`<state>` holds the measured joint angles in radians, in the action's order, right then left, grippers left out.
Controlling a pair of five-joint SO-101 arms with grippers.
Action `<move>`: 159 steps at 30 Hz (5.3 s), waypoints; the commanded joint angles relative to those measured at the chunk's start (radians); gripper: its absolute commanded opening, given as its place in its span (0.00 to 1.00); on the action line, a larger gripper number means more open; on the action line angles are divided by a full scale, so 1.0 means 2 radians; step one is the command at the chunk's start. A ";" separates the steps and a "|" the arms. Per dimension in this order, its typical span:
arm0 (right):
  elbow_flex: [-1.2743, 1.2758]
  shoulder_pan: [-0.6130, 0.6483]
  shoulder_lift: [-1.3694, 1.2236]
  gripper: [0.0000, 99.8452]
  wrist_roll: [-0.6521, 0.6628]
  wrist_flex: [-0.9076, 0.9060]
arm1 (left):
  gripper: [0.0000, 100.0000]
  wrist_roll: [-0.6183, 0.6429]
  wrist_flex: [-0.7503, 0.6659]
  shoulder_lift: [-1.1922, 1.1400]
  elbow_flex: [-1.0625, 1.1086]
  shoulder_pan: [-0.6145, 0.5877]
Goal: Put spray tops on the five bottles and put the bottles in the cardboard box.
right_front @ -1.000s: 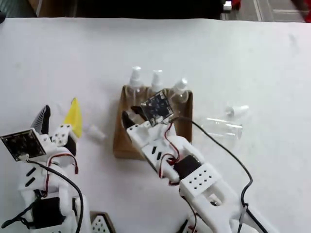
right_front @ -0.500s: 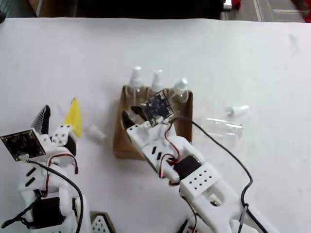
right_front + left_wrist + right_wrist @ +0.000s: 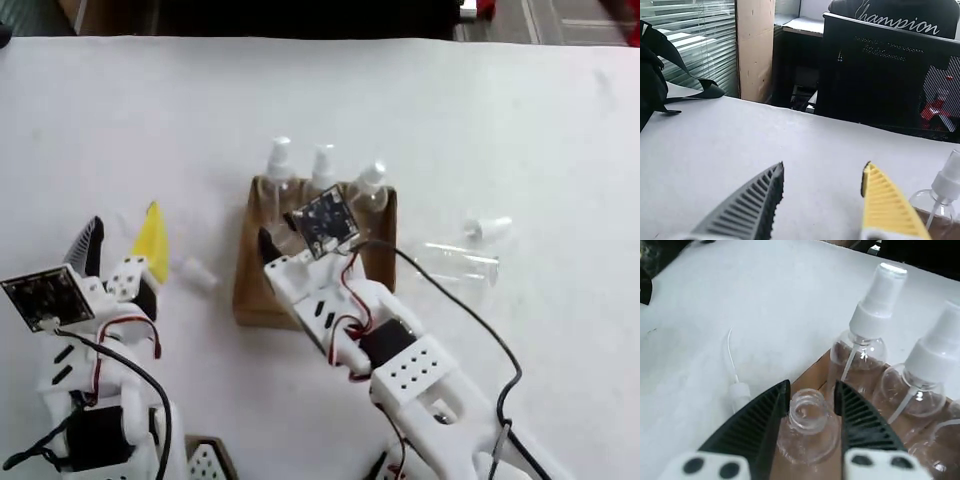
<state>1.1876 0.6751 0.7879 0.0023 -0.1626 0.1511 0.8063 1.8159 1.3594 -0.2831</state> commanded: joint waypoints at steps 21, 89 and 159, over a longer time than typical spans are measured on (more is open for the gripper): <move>-0.007 -0.001 0.021 0.19 0.005 -0.006 | 0.24 0.005 -0.017 0.005 0.002 0.006; 0.252 -0.313 0.506 0.24 0.005 -0.089 | 0.21 -0.454 0.031 -0.762 -0.422 0.002; 0.252 -0.312 0.507 0.24 0.006 -0.089 | 0.26 -0.614 0.054 -0.704 -0.212 0.084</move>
<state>1.6817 0.0568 1.7975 0.0008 -0.3560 -1.0871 0.9337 0.5746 1.0648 -0.1297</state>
